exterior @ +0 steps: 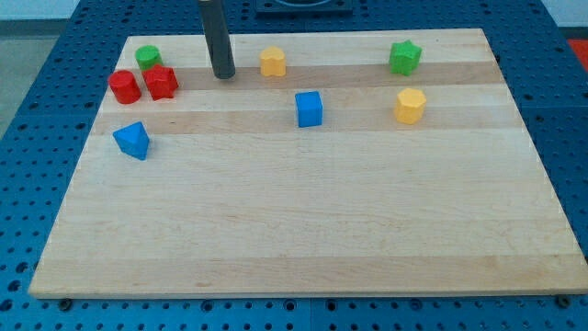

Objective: Push the red star towards the bottom right corner of the board

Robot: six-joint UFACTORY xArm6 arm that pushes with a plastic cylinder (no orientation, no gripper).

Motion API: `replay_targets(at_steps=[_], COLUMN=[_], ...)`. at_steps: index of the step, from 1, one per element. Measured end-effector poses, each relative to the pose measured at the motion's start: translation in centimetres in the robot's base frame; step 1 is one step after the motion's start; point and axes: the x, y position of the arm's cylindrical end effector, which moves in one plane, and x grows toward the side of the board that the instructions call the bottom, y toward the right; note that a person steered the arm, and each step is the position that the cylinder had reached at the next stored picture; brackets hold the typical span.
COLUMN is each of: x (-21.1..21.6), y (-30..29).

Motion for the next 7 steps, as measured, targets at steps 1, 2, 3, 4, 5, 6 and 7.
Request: replay_targets(at_steps=[1,2,3,4,5,6,7], x=[-1.3,-0.6,-0.2,-1.5,-1.6,1.4,4.3], y=[-0.5,-1.1,-5.6,-6.3,-11.6,-11.4,-7.1])
